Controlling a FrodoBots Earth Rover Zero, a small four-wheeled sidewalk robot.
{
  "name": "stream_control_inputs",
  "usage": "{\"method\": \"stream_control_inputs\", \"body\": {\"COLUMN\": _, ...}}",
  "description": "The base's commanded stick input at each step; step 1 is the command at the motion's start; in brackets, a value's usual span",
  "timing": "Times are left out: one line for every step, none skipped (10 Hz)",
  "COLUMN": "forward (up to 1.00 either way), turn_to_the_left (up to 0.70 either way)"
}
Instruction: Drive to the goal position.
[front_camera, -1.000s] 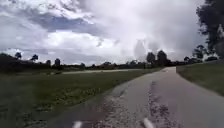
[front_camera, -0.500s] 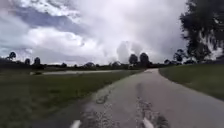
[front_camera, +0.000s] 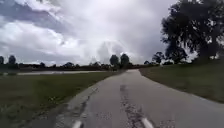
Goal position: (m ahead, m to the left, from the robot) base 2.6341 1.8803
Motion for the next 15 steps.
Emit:
{"method": "stream_control_inputs", "body": {"forward": 0.70, "turn_to_the_left": 0.00}}
{"method": "stream_control_inputs", "body": {"forward": 0.70, "turn_to_the_left": 0.00}}
{"method": "stream_control_inputs", "body": {"forward": 0.70, "turn_to_the_left": 0.00}}
{"method": "stream_control_inputs", "body": {"forward": 0.70, "turn_to_the_left": 0.00}}
{"method": "stream_control_inputs", "body": {"forward": 0.70, "turn_to_the_left": 0.00}}
{"method": "stream_control_inputs", "body": {"forward": 0.70, "turn_to_the_left": 0.00}}
{"method": "stream_control_inputs", "body": {"forward": 0.70, "turn_to_the_left": 0.00}}
{"method": "stream_control_inputs", "body": {"forward": 0.70, "turn_to_the_left": 0.00}}
{"method": "stream_control_inputs", "body": {"forward": 0.70, "turn_to_the_left": 0.00}}
{"method": "stream_control_inputs", "body": {"forward": 0.70, "turn_to_the_left": 0.00}}
{"method": "stream_control_inputs", "body": {"forward": 0.70, "turn_to_the_left": 0.00}}
{"method": "stream_control_inputs", "body": {"forward": 0.70, "turn_to_the_left": 0.00}}
{"method": "stream_control_inputs", "body": {"forward": 0.70, "turn_to_the_left": 0.00}}
{"method": "stream_control_inputs", "body": {"forward": 0.70, "turn_to_the_left": 0.00}}
{"method": "stream_control_inputs", "body": {"forward": 0.70, "turn_to_the_left": 0.00}}
